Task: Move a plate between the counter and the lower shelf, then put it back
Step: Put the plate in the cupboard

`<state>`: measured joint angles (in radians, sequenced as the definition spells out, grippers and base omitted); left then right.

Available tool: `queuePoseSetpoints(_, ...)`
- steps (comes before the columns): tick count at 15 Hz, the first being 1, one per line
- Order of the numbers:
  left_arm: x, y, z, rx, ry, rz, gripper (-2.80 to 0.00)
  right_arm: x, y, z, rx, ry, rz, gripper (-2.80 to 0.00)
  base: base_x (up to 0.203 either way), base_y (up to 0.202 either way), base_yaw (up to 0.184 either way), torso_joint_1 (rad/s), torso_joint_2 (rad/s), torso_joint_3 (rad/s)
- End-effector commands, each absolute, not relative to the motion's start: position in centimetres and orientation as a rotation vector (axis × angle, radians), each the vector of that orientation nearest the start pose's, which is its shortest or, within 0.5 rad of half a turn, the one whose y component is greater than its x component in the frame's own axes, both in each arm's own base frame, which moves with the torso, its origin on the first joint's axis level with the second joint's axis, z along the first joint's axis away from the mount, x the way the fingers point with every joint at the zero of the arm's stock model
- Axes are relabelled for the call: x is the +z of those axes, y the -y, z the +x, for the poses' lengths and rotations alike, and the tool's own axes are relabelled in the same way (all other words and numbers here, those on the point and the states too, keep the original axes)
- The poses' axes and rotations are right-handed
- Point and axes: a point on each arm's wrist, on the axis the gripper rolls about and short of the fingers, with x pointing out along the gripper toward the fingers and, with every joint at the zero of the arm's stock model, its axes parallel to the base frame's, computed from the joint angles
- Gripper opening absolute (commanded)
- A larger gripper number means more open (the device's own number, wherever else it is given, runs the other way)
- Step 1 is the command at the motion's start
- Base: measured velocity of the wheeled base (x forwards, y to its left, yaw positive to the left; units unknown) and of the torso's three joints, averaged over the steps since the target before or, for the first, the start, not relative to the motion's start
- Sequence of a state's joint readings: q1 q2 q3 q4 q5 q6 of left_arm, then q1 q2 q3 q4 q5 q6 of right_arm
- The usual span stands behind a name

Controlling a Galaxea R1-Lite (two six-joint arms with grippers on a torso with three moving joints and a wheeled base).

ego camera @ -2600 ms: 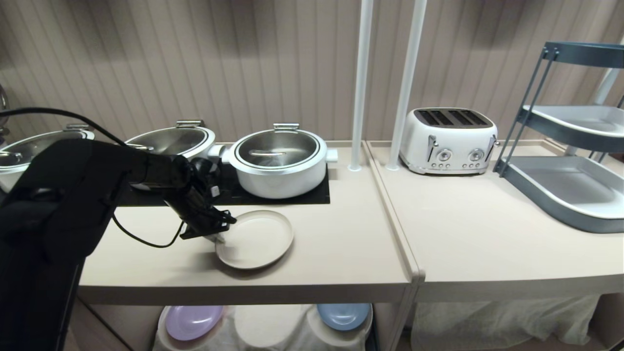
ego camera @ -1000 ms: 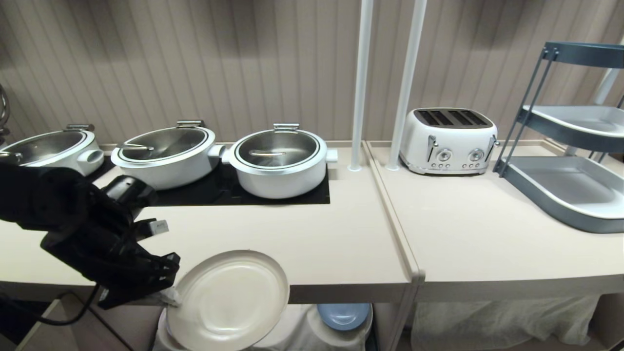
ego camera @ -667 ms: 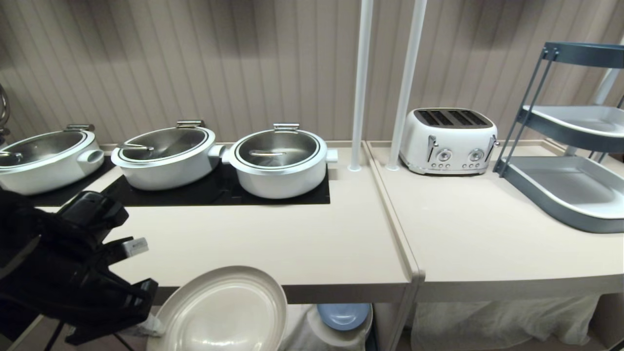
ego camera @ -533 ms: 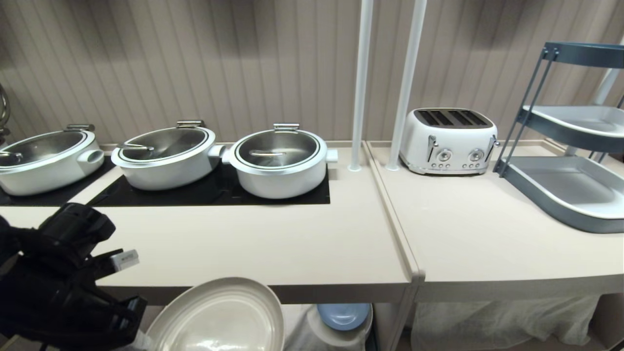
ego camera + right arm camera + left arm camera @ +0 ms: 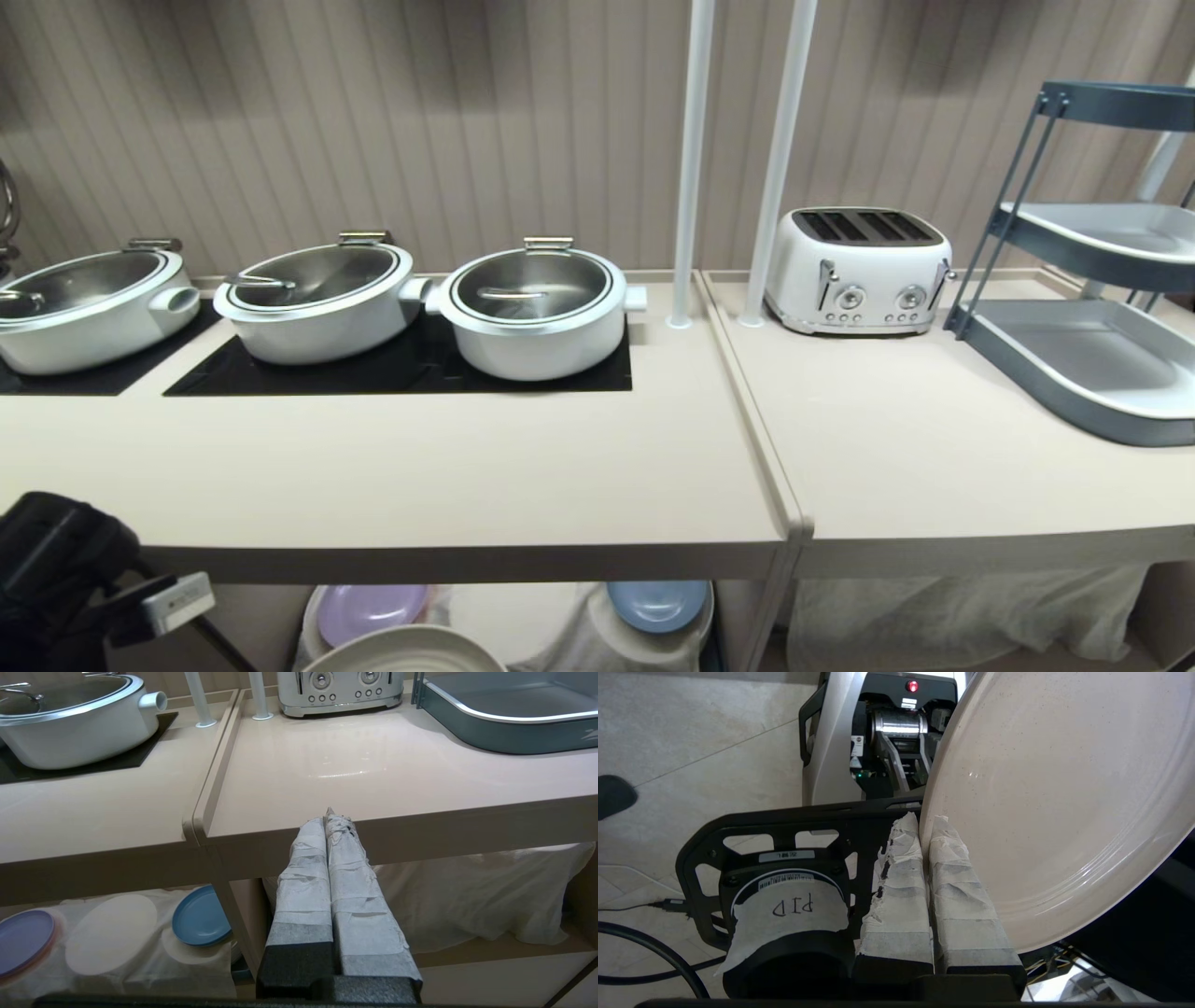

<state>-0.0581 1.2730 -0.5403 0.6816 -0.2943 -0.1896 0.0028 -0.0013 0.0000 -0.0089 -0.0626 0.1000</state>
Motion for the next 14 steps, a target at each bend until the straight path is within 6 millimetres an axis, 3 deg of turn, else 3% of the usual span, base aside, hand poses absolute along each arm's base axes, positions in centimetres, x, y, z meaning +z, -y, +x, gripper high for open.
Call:
queuePoseSetpoints(1,12.4,1.3,9.7,-0.161,-1.432,-0.322,-2.80,7.6,0.1,-2.3,-0.059,0.012,0.102,-2.80,0.000,0.000,0.000,0.000,0.00,0.000)
queuePoseSetpoints(14,11.9,1.1,8.2,-0.159,-1.428,-0.327,-2.80,7.6,0.1,-2.3,-0.059,0.012,0.102,-2.80,0.000,0.000,0.000,0.000,0.00,0.000)
